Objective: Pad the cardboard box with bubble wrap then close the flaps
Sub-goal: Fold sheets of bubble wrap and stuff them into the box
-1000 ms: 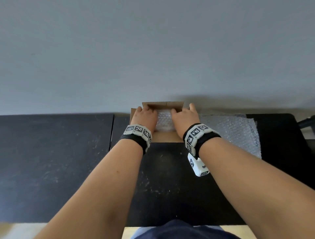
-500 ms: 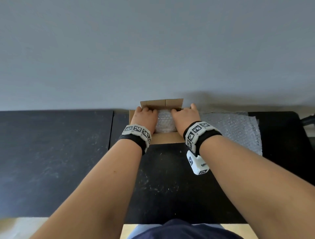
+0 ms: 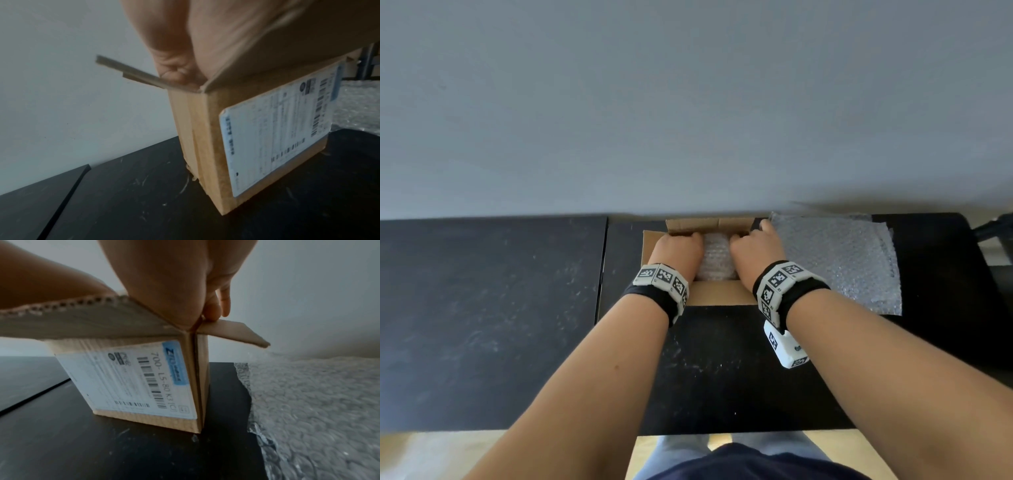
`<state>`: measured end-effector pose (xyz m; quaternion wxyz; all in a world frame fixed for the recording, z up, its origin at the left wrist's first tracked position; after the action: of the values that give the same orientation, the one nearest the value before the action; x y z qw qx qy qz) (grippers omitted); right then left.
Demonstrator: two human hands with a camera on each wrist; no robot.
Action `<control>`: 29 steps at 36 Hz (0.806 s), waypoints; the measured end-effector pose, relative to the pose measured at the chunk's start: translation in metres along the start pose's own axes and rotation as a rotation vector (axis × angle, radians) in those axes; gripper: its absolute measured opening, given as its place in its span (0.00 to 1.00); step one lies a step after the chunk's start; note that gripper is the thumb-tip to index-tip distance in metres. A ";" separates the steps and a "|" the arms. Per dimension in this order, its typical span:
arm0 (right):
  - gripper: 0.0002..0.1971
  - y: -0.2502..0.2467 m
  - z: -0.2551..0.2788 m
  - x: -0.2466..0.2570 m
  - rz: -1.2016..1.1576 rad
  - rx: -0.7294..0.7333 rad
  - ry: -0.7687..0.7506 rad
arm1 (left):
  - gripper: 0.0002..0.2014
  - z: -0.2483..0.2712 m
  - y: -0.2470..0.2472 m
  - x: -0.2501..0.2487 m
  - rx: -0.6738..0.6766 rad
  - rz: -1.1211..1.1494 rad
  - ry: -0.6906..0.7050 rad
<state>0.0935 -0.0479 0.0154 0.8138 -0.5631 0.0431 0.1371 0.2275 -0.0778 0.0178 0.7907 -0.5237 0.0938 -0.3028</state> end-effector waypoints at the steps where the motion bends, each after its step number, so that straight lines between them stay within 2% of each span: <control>1: 0.09 0.000 -0.001 0.000 0.015 0.000 -0.001 | 0.14 -0.002 0.000 0.001 0.005 0.013 -0.001; 6: 0.10 -0.001 -0.004 0.003 0.030 0.036 0.010 | 0.16 -0.006 0.000 0.000 -0.007 -0.003 -0.010; 10: 0.07 0.001 -0.003 0.002 -0.047 0.036 0.063 | 0.16 -0.006 -0.001 -0.002 -0.031 -0.007 -0.004; 18: 0.15 -0.008 0.003 0.001 -0.117 0.158 0.092 | 0.18 0.006 -0.005 -0.001 -0.022 0.086 -0.016; 29: 0.14 -0.019 0.017 0.003 -0.196 -0.041 0.147 | 0.19 0.027 -0.012 0.006 -0.089 0.194 0.007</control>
<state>0.0996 -0.0381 0.0378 0.8063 -0.5896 0.0447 0.0164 0.2402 -0.0639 0.0406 0.7919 -0.5457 0.1603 -0.2223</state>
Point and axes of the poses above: each hand's wrist, its own z-axis away from the middle knuckle, its own y-axis out of the palm, x = y × z, the point moved 1 cm from there along -z, towards the middle knuckle, and after that the axes turned 5 degrees about x, right-handed, at the moved point
